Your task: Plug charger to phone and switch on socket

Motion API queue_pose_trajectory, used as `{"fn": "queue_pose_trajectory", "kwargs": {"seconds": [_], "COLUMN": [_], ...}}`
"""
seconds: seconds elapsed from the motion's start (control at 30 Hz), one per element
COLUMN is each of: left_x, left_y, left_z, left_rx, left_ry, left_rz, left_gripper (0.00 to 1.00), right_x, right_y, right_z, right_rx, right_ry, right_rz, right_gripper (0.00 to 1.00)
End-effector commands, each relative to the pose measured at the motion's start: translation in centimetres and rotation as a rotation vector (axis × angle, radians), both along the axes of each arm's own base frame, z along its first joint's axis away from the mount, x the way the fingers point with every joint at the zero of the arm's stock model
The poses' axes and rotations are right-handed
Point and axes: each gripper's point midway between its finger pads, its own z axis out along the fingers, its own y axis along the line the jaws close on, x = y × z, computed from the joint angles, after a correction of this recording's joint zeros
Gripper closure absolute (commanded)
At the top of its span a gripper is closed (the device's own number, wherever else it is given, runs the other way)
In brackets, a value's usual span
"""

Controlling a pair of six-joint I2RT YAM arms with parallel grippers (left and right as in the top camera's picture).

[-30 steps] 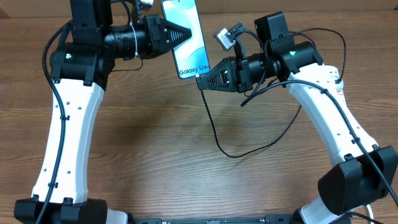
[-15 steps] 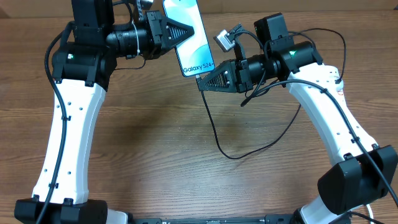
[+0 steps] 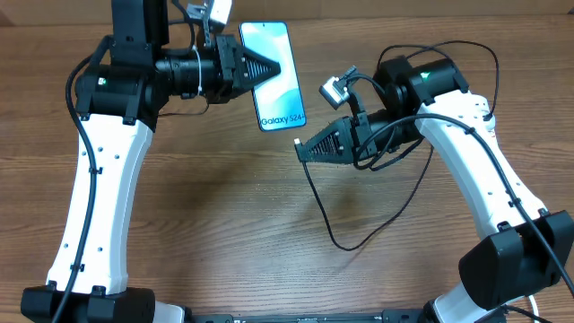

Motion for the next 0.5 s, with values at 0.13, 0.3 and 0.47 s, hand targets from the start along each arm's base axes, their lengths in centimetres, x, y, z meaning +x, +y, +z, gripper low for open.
{"fn": "queue_pose_trajectory", "kwargs": {"seconds": [0.13,0.3,0.47], "left_x": [-1.8,-1.5,-1.5], "left_y": [-2.9,-3.9,-4.1], "left_z": [1.4,2.7,3.2], "left_rx": [0.015,-0.026,-0.046], "left_ry": [-0.087,-0.103,-0.120], "left_rz": [-0.070,-0.070,-0.082], "left_gripper": [0.96,0.95,0.96], "right_x": [-1.1,-0.8,-0.2], "right_y": [-0.3,-0.3,-0.8], "right_z": [1.9,2.2,2.2], "right_rx": [0.098,0.130,0.128], "right_ry": [-0.178,-0.202,-0.205], "right_rz": [-0.003,-0.008,-0.031], "right_gripper": [0.96,0.96,0.96]}}
